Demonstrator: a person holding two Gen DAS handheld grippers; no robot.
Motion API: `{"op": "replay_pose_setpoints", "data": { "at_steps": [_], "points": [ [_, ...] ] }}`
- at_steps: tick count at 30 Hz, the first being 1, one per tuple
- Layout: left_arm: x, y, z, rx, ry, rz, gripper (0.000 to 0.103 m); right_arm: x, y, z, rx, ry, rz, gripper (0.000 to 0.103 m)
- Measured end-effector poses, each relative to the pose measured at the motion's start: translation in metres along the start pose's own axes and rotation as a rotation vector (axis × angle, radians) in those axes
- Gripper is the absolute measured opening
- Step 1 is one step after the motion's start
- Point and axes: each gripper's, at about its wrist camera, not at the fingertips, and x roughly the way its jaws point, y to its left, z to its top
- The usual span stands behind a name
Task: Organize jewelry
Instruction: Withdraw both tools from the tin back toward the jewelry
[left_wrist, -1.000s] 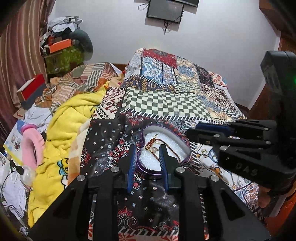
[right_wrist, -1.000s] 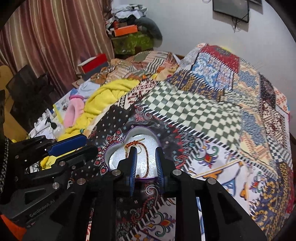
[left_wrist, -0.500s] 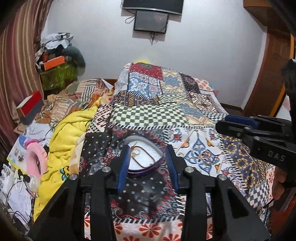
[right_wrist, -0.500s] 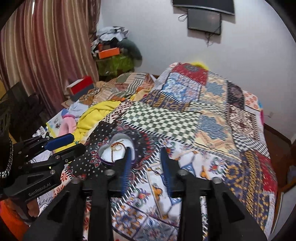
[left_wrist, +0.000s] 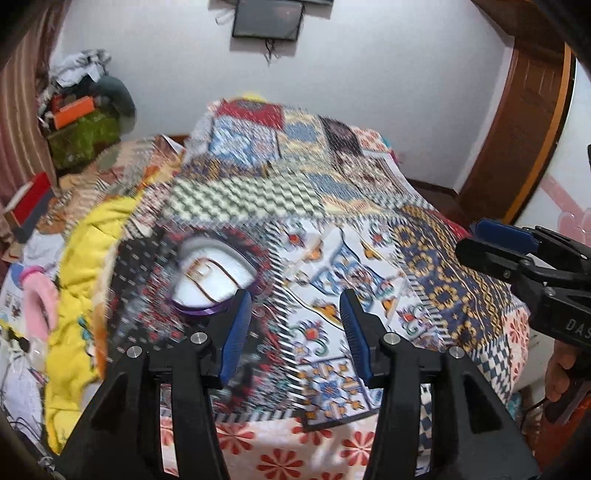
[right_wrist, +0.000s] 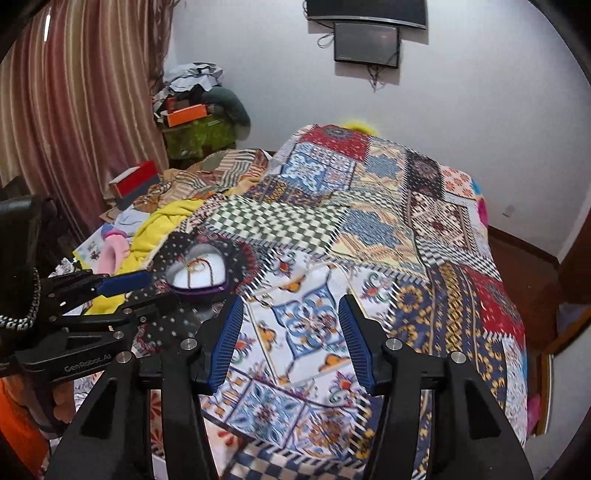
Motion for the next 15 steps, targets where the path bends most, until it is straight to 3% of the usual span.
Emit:
{"op": "replay_pose_setpoints", "data": {
  "at_steps": [15],
  "points": [
    [0.085,-0.041,-0.044,0.101,0.24,-0.058,0.048,0.014,-0.04,-0.045,0.105,0.11,-0.033,0.05]
  ]
}}
